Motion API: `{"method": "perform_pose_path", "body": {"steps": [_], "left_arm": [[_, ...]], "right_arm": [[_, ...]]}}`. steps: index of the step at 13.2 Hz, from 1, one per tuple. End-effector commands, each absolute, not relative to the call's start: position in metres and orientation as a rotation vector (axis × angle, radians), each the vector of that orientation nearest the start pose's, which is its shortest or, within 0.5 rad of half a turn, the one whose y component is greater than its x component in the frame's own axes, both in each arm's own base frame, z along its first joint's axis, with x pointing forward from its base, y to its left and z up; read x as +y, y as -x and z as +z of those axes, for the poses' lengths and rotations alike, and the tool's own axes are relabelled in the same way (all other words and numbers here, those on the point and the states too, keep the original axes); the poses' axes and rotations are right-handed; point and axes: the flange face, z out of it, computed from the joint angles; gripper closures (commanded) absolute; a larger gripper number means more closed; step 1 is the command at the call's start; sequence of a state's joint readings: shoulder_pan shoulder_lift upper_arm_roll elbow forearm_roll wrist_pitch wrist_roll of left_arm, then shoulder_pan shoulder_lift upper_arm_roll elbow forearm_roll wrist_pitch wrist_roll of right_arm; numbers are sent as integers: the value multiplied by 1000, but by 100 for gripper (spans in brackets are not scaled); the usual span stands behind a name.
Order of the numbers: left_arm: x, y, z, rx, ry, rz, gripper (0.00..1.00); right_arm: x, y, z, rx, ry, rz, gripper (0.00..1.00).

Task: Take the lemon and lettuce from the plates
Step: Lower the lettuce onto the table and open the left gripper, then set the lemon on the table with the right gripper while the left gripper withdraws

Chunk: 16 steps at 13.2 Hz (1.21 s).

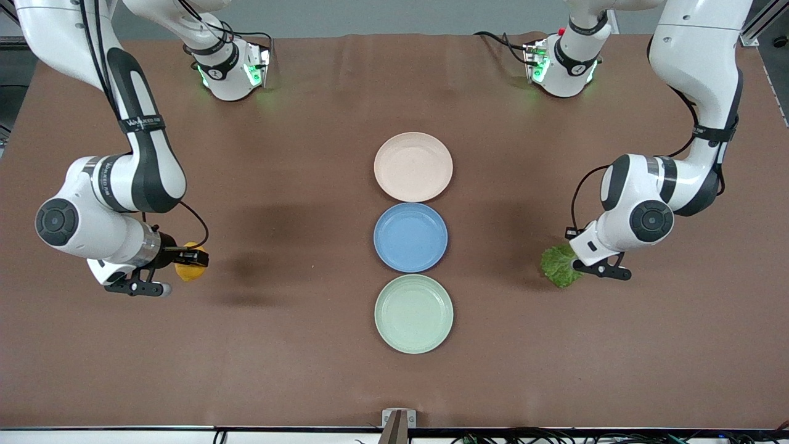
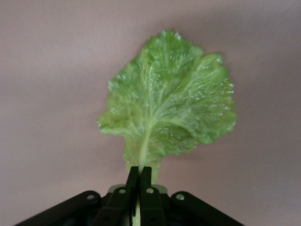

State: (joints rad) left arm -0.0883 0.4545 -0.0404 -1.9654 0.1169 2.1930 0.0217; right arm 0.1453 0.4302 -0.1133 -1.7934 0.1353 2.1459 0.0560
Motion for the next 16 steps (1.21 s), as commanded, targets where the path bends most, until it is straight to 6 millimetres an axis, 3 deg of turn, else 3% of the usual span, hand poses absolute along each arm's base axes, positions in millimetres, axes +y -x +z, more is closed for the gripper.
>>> {"method": "perform_pose_path", "body": {"steps": [1,3,4,5,6,8,10,12,14,16], "left_arm": [[-59,-579,214,329,3029,346,83],[-50,-577,212,325,3027,363,74],[-53,-578,213,331,3026,360,61],[-52,-582,215,333,3028,349,21],[-53,-591,227,350,3029,315,0],[-55,-611,264,342,3022,320,0],[-60,-637,326,297,3010,388,0],[-66,-649,370,177,3018,345,0],[-63,-652,419,120,3015,223,0],[-64,-641,474,118,3023,116,0]], "right_arm": [[40,-630,274,105,3073,87,98],[40,-631,248,80,3098,59,98],[38,-630,232,68,3113,54,98],[38,-630,219,64,3120,39,98],[38,-627,206,64,3124,19,98],[39,-626,195,59,3127,16,98],[40,-624,189,56,3129,33,98],[44,-623,185,52,3126,46,96],[51,-622,185,35,3127,53,93],[54,-622,185,28,3127,53,93]]}}
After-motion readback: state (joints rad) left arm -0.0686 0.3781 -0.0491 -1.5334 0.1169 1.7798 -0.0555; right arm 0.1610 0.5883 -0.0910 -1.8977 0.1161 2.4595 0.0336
